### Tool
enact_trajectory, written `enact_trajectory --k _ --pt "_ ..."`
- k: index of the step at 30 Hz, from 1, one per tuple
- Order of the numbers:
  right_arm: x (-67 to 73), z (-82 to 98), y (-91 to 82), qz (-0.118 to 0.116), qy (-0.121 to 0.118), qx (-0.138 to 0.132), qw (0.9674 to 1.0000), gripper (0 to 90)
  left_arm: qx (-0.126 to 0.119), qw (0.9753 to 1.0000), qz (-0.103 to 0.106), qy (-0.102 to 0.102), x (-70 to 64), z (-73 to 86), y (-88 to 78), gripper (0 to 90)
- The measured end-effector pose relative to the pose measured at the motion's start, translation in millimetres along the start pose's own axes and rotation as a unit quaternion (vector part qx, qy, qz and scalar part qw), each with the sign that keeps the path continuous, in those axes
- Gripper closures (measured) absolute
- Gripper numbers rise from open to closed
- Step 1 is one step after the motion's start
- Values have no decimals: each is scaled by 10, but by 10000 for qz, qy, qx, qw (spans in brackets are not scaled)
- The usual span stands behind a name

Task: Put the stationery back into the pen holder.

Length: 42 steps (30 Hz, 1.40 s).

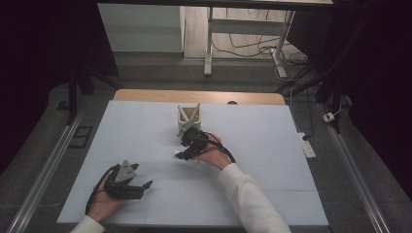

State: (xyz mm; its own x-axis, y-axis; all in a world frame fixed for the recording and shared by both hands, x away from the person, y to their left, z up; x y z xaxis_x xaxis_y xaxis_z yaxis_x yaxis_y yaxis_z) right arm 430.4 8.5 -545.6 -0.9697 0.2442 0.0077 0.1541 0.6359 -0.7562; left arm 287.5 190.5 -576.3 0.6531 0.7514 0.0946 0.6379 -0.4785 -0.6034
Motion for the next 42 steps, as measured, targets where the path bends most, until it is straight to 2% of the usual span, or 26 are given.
enact_trajectory --k 15,19,22,23,28,36,42 --pt "-6 50 126 1 10 157 9999 438 -1 10000 0 9 -1 1 -2 204" --pt "6 47 159 -26 -24 135 9999 494 -4 10000 -4 13 2 2 -6 204" --pt "10 51 189 3 -83 163 9998 542 -2 10000 -6 16 2 2 -5 204" --pt "3 58 189 52 -135 258 9996 558 -4 10000 -2 16 1 2 -6 204" --pt "4 67 214 81 -194 229 9995 652 -5 10000 -12 11 7 4 -8 204" --pt "-5 77 195 101 -229 272 9993 663 8 10000 -5 5 5 7 -7 204" --pt "0 76 163 89 -173 173 9997 664 12 10000 -10 13 4 8 -7 203"
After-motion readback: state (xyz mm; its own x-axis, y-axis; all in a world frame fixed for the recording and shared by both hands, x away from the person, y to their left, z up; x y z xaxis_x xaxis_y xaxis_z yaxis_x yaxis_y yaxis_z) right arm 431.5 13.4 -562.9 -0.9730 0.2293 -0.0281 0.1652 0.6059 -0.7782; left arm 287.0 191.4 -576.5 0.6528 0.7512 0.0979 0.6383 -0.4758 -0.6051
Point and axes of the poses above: each handheld gripper's, and its own axes: y roughly forward along the jaws, z roughly out of its underside, x roughly to its left, the point moved 6 cm from there along y, roughly forward along the jaws, and after that the axes turned 5 degrees about -x, right-handed, at the moved point
